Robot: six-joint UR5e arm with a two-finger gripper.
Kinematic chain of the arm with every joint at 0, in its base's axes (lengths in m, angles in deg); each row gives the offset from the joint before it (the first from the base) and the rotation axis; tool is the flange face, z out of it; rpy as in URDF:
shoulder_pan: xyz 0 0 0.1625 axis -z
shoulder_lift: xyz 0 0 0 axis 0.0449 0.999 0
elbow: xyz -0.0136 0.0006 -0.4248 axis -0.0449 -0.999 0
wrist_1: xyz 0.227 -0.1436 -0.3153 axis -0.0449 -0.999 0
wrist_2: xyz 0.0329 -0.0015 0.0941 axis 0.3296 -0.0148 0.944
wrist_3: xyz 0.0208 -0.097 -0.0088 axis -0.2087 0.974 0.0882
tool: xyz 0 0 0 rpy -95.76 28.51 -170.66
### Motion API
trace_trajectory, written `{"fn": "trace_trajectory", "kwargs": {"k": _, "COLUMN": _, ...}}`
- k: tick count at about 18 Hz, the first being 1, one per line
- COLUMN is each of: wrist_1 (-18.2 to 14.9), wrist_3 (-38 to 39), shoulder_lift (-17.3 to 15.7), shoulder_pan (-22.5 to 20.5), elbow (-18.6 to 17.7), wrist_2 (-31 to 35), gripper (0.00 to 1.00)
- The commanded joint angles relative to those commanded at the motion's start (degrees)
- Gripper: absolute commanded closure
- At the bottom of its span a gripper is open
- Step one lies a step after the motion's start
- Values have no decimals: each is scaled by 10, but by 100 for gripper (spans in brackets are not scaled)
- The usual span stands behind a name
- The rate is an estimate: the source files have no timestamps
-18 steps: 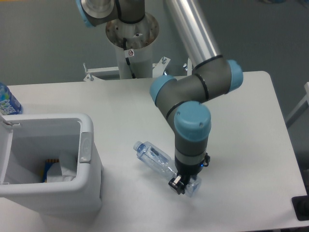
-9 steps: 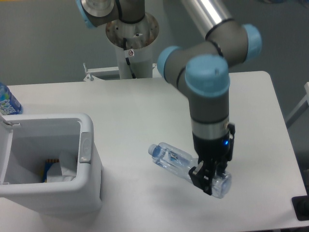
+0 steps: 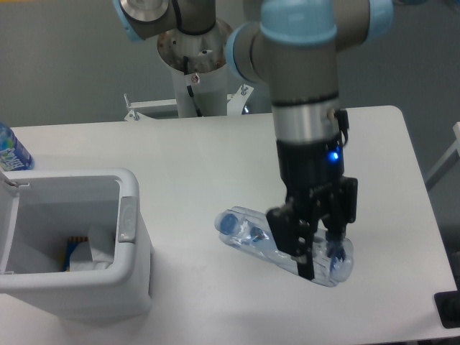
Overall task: Place the trash in the trash can
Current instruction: 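Lift the bottle and carry it over the trash bin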
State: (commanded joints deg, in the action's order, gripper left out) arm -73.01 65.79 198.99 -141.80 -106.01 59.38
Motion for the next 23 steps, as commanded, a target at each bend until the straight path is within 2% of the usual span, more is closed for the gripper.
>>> {"fn": "trace_trajectory", "kwargs": {"k": 4, "wrist_1": 18, "wrist_3": -38, "shoulder_lift": -11, "shoulder_pan": 32, "elbow": 2, "wrist_2": -2, "gripper": 41}}
{"fn": "trace_trajectory", "kwargs": {"k": 13, "wrist_1": 18, "wrist_3": -38, "shoulder_lift": -27, "shoulder_pan": 83, "elbow": -14, "wrist_2": -1, "gripper": 41}}
{"fn": "trace_trajectory", "kwargs": {"k": 18, "wrist_1": 18, "wrist_3": -40, "shoulder_lift": -40, "shoulder_pan": 124, "elbow": -46, "wrist_2": -1, "gripper": 43}}
{"fn": "trace_trajectory", "kwargs": {"k": 23, "wrist_1": 18, "wrist_3": -37, "shoulder_lift": -39, "shoulder_pan": 159, "elbow": -62, "wrist_2": -2, "gripper": 43}}
